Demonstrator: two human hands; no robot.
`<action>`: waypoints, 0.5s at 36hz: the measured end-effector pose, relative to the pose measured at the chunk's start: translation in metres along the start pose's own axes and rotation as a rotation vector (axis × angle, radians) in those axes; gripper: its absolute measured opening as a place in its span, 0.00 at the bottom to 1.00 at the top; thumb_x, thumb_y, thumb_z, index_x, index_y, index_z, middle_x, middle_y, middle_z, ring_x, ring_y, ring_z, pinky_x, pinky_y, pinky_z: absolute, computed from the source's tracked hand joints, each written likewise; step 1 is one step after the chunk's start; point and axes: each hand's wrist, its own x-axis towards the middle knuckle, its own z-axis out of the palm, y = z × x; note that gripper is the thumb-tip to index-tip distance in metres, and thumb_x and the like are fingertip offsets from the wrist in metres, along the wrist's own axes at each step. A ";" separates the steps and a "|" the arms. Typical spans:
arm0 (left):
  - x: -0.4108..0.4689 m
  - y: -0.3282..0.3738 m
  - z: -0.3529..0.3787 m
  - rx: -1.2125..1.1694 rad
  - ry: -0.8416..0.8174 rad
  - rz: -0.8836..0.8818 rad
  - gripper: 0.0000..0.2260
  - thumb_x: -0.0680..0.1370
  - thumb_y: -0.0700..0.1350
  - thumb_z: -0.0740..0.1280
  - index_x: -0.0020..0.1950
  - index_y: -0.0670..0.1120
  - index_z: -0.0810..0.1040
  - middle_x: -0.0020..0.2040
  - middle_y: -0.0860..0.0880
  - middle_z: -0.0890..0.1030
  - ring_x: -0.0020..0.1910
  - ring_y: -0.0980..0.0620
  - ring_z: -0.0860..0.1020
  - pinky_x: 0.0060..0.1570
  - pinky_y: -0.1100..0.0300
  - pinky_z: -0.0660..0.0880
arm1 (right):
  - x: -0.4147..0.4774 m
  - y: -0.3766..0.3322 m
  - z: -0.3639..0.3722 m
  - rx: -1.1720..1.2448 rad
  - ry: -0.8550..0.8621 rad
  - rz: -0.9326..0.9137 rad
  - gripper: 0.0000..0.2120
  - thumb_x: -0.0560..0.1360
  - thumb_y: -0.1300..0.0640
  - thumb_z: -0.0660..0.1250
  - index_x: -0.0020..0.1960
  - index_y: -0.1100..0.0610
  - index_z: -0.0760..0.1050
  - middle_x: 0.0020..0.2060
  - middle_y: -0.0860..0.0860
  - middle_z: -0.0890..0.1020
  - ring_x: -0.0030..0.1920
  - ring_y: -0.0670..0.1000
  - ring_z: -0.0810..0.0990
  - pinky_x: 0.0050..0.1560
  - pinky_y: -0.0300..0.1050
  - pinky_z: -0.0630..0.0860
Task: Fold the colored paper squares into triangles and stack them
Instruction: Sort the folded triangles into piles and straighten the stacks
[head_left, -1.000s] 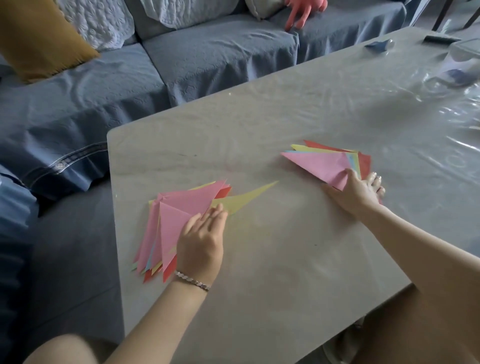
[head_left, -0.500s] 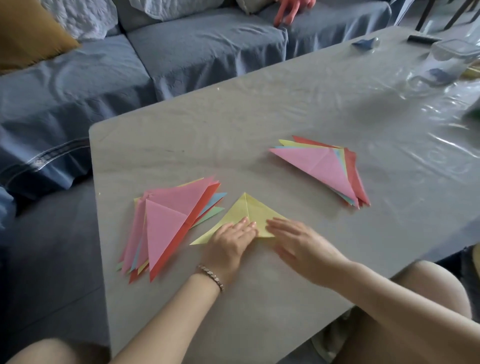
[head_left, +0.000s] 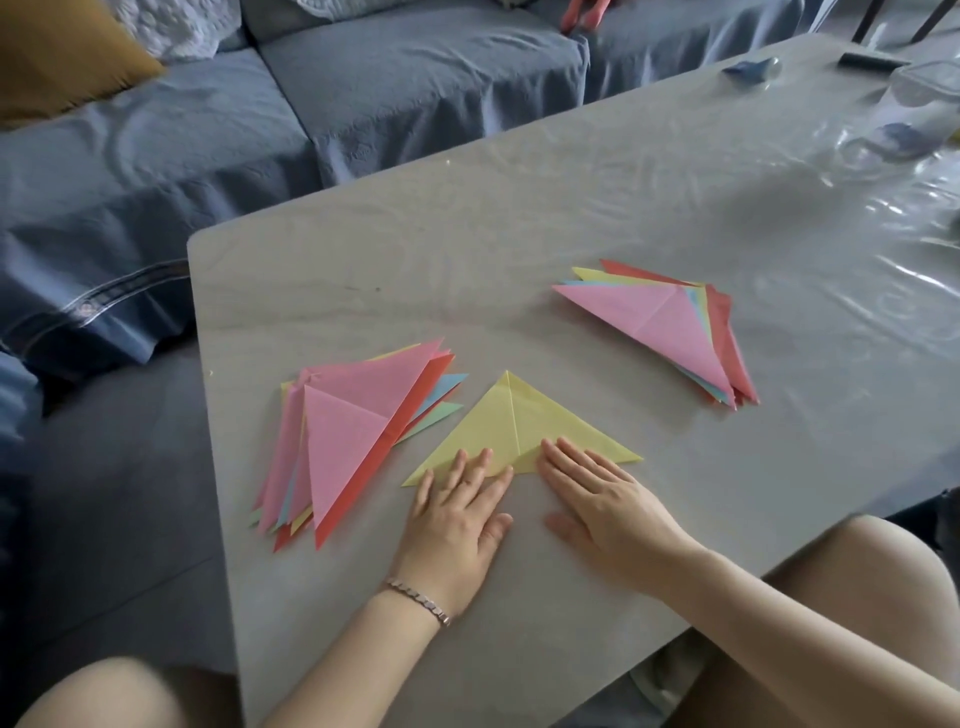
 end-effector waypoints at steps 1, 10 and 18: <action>-0.002 -0.001 -0.001 0.004 0.009 -0.015 0.36 0.66 0.61 0.28 0.74 0.59 0.46 0.68 0.61 0.34 0.69 0.59 0.33 0.65 0.60 0.32 | -0.003 0.003 -0.001 0.001 -0.002 0.012 0.32 0.80 0.42 0.39 0.65 0.58 0.73 0.66 0.50 0.72 0.66 0.49 0.70 0.68 0.41 0.55; -0.016 -0.022 0.005 -0.084 0.131 -0.085 0.39 0.72 0.67 0.30 0.72 0.51 0.62 0.73 0.54 0.55 0.73 0.51 0.51 0.68 0.56 0.45 | -0.036 0.033 -0.004 0.005 0.022 0.147 0.32 0.80 0.40 0.41 0.68 0.61 0.69 0.68 0.53 0.68 0.68 0.54 0.64 0.71 0.37 0.47; -0.028 -0.025 0.002 -0.078 0.147 -0.250 0.42 0.67 0.68 0.29 0.75 0.49 0.50 0.71 0.58 0.43 0.69 0.60 0.37 0.67 0.63 0.36 | -0.043 0.037 -0.002 0.057 0.098 0.186 0.32 0.80 0.41 0.41 0.63 0.60 0.75 0.63 0.52 0.75 0.66 0.57 0.68 0.69 0.43 0.57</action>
